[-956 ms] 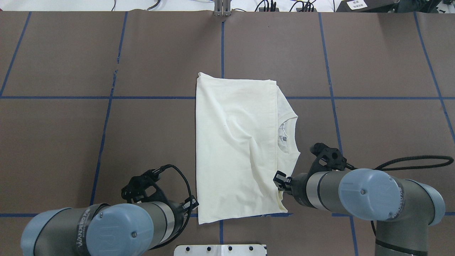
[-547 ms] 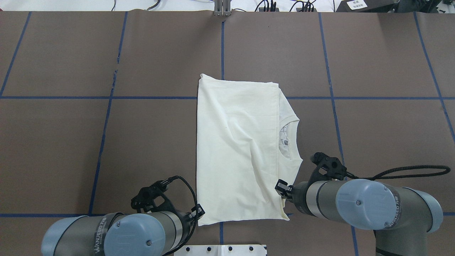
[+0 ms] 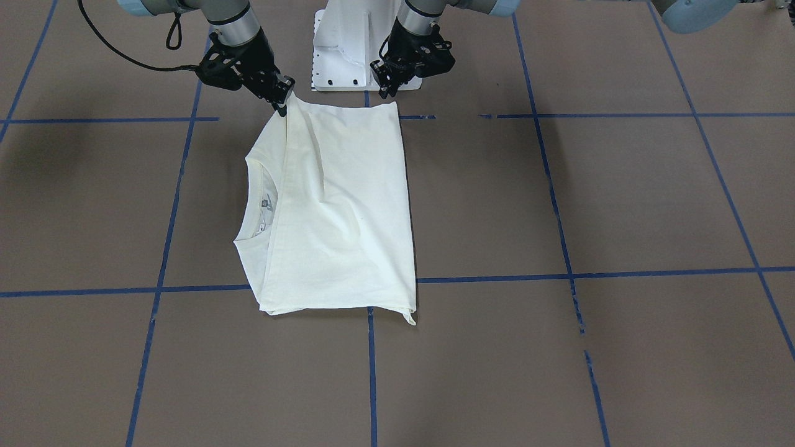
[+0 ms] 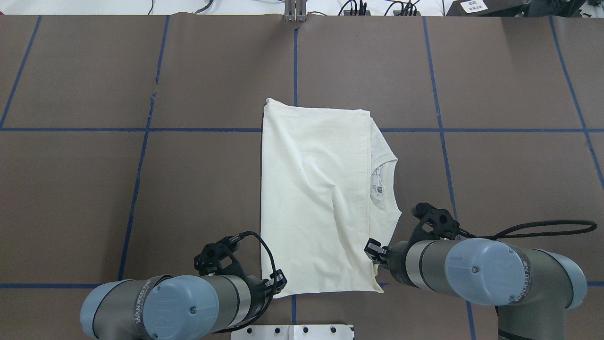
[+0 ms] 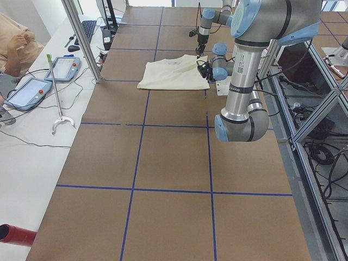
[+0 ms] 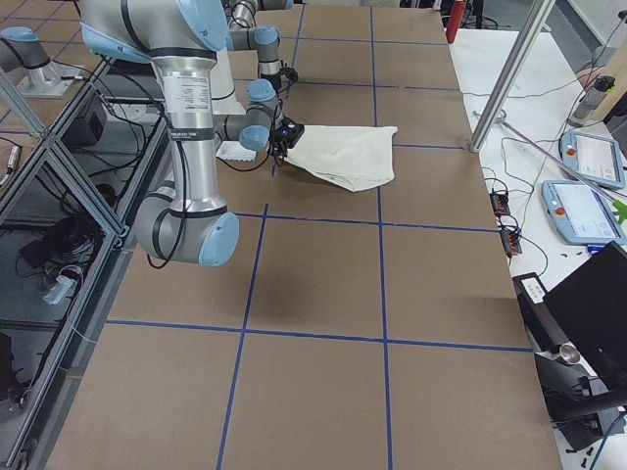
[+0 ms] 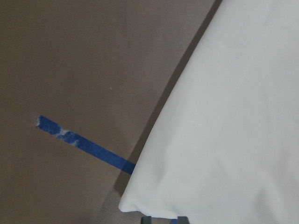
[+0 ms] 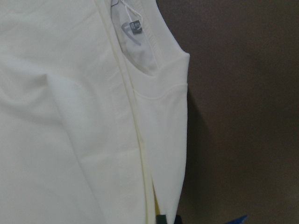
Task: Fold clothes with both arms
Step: 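Grasp the near shirt edges with both grippers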
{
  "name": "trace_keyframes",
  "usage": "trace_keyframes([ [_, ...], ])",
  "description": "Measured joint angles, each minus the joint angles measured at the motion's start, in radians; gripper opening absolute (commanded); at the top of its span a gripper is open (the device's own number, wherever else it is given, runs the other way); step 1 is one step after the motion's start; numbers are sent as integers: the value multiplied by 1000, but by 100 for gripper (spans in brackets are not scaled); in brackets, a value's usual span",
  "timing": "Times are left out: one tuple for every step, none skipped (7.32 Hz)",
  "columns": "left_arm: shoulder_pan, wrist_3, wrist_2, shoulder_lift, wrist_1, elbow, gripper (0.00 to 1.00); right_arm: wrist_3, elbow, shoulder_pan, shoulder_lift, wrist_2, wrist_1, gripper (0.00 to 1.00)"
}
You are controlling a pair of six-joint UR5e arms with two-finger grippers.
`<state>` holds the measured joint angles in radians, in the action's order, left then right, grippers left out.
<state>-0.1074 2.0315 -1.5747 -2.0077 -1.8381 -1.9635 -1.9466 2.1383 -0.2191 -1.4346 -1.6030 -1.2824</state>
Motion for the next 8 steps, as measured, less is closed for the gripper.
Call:
trace_keyframes([
  [-7, -12, -4, 2, -3, 9, 50, 0, 0, 0, 0, 0, 0, 0],
  [-12, -20, -4, 2, -13, 26, 50, 0, 0, 0, 0, 0, 0, 0],
  [-14, -23, -4, 3, -32, 41, 50, 0, 0, -1, 1, -1, 0, 0],
  [-14, -23, -4, 3, -47, 55, 50, 0, 1, -1, 1, 0, 0, 0],
  [-13, -21, -6, 3, -54, 71, 50, 0, 1, -2, 2, 0, 0, 0],
  [-11, -19, -8, 4, -58, 88, 50, 0, 1, -1, 2, 0, 0, 0],
  [-8, -17, -10, 4, -59, 98, 50, 0, 1, -1, 2, 0, 0, 0],
  [-6, -15, -12, 3, -59, 101, 44, 0, 2, -1, 3, 0, 0, 0],
])
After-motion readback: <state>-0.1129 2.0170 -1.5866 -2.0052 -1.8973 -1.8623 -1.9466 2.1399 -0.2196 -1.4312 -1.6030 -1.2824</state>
